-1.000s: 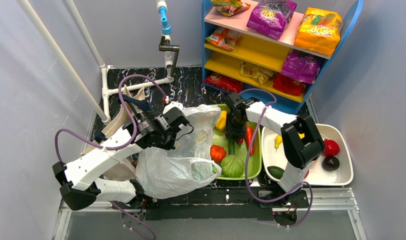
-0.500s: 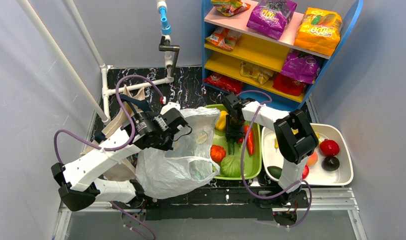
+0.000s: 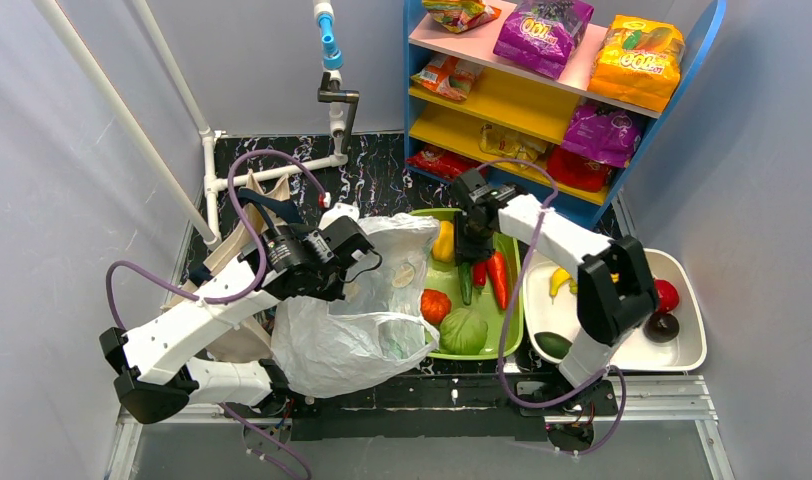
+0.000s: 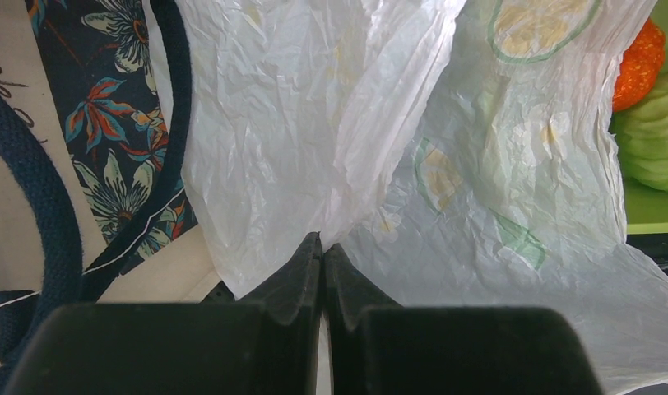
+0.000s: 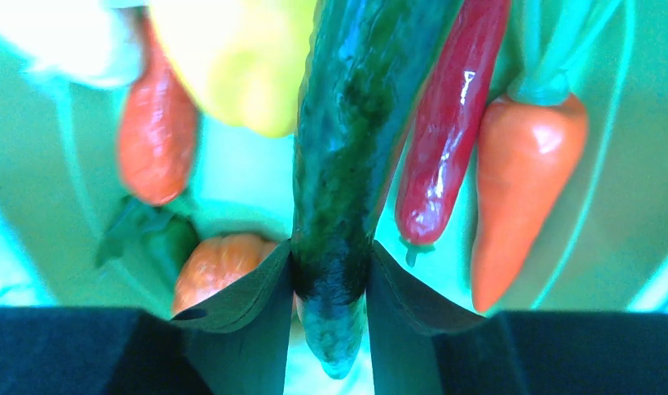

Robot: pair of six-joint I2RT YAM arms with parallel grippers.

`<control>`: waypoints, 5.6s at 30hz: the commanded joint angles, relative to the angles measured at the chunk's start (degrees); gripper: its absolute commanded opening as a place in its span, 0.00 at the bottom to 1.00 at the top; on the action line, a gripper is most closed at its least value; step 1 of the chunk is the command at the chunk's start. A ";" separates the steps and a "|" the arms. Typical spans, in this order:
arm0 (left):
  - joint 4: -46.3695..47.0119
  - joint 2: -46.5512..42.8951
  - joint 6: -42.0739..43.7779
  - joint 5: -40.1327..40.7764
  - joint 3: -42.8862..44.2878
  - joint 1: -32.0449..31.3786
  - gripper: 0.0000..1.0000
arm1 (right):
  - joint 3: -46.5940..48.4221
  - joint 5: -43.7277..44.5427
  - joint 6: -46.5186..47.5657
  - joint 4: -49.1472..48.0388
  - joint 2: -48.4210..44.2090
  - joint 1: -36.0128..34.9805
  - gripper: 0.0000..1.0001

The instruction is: Place the food into the grocery bag and tie it

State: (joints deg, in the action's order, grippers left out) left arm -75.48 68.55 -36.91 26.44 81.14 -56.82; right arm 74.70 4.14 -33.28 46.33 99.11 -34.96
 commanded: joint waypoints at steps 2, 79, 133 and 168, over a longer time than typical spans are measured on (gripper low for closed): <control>-0.38 0.23 2.24 1.79 2.00 -0.23 0.00 | 5.59 0.65 2.77 5.38 -9.06 -0.28 0.01; 2.74 1.49 0.95 -3.95 9.50 -0.30 0.00 | 26.80 -34.03 -5.96 -1.20 -1.27 -16.01 0.12; -0.64 -6.33 -5.14 1.32 0.43 -0.19 0.00 | 16.91 -3.49 5.98 14.93 -22.73 3.67 0.87; -1.99 -5.48 -5.79 1.78 0.78 -0.22 0.00 | -1.13 -10.73 5.15 4.51 -6.99 7.53 0.72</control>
State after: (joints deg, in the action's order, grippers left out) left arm -75.77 64.53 -42.04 27.24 81.60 -56.82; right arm 74.11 -5.04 -27.07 53.78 90.15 -27.75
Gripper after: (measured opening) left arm 0.010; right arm 0.737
